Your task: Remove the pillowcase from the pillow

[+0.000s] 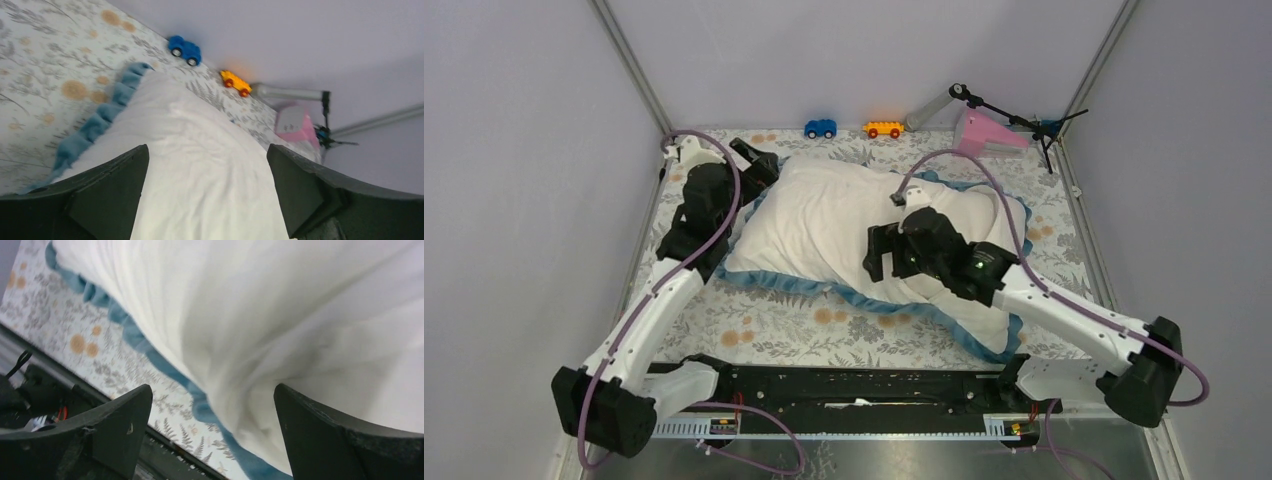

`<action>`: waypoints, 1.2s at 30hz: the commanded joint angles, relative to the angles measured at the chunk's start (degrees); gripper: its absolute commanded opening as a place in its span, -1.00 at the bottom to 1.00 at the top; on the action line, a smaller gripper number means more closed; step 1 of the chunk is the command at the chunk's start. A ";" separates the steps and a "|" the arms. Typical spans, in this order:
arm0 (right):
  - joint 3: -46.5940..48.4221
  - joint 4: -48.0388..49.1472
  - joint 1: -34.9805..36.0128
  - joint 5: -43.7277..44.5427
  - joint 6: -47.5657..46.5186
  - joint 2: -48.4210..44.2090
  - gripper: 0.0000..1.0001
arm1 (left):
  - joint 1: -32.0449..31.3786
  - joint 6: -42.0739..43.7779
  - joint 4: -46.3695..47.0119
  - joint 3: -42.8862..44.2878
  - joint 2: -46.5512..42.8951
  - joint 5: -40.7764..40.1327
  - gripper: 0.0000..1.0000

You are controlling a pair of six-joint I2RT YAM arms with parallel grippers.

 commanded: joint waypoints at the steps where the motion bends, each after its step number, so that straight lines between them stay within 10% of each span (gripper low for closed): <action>1: 2.89 -7.44 -0.69 16.99 -2.72 -6.67 0.99 | -2.78 -3.15 -0.74 -3.65 -2.05 9.72 0.90; 16: -3.22 -10.43 -12.42 28.81 -2.18 -17.59 0.99 | -25.18 12.78 -3.37 10.00 13.81 8.98 0.87; 27: -9.65 -11.61 -16.94 39.00 1.03 -19.22 0.99 | -21.24 6.46 -8.79 12.64 25.03 4.01 0.97; 32: -12.36 -7.15 -19.07 26.35 3.78 -14.76 0.99 | -10.52 -4.07 3.33 -4.47 19.85 14.43 0.89; 36: -13.49 0.23 -19.10 11.24 3.81 -10.09 0.94 | -7.57 -3.83 1.56 -11.42 11.38 6.94 0.92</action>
